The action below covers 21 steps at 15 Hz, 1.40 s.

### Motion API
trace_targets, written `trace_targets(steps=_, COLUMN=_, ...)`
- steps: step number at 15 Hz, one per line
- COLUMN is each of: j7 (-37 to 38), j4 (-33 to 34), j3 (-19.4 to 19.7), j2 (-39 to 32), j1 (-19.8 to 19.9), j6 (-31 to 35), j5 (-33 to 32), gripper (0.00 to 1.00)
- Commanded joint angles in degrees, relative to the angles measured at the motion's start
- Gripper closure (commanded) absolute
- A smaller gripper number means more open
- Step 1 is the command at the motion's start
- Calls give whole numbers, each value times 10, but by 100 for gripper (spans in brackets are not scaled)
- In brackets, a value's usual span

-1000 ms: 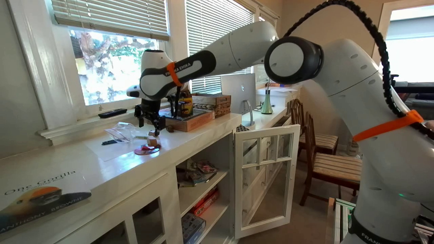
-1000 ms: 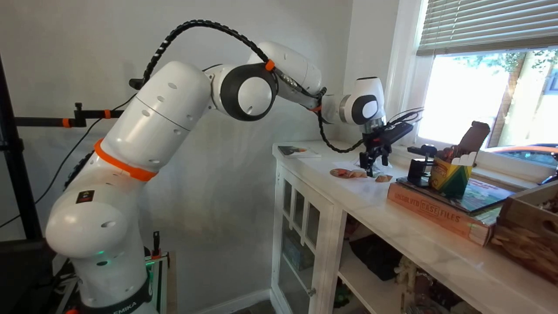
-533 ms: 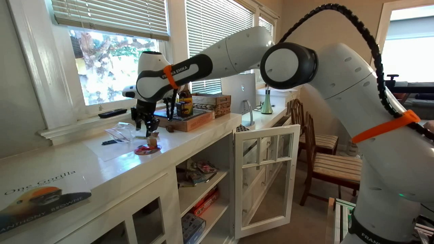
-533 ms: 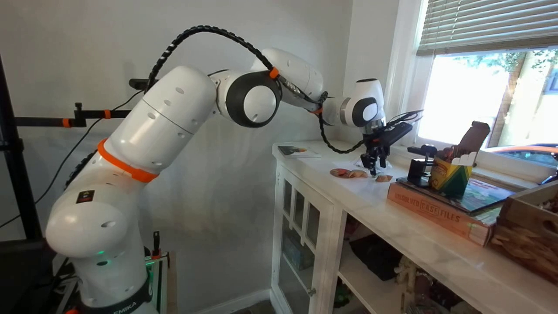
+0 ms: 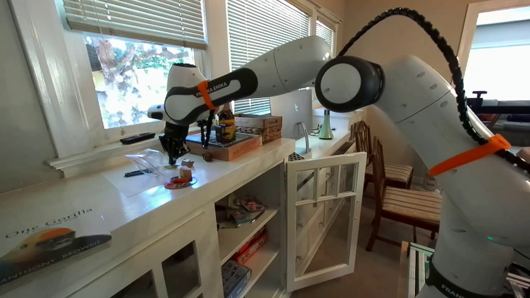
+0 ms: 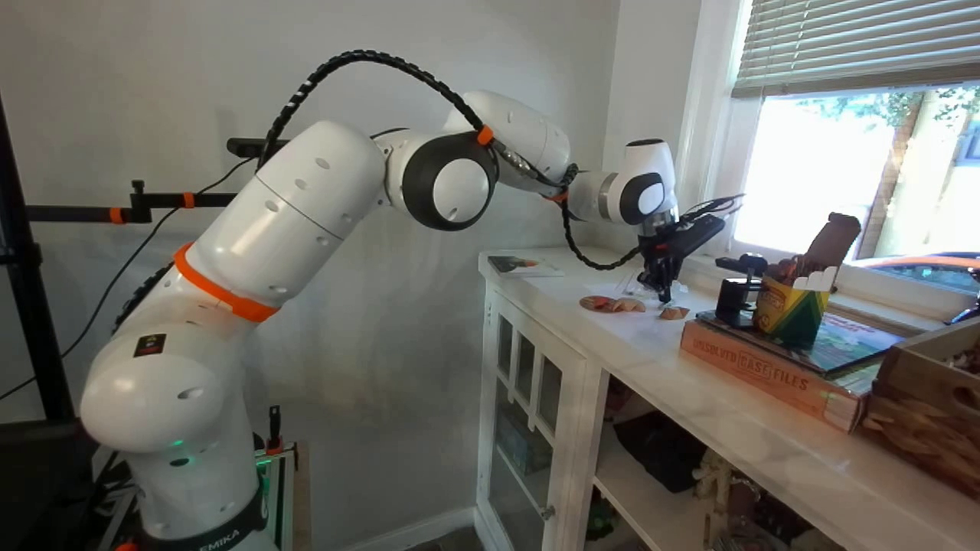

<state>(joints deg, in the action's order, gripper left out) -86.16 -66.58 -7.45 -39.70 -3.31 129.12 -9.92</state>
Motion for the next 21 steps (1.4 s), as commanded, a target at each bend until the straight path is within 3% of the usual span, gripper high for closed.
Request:
trace_targets(steps=1, j7=-5, j4=26, j3=-5, j2=-18, j1=3, j6=-9, j5=17, gripper=100)
trace_targets(steps=10, j7=-62, j4=61, j3=12, j2=-2, j1=-19, j6=-28, j5=-32, gripper=100)
trace_targets(steps=15, j7=-100, j4=65, j3=36, j2=4, j1=-50, j6=-22, j5=-131, gripper=100)
trace_targets(steps=21, j7=-69, j4=62, j3=74, j2=2, j1=-87, j6=3, j5=-234, gripper=100)
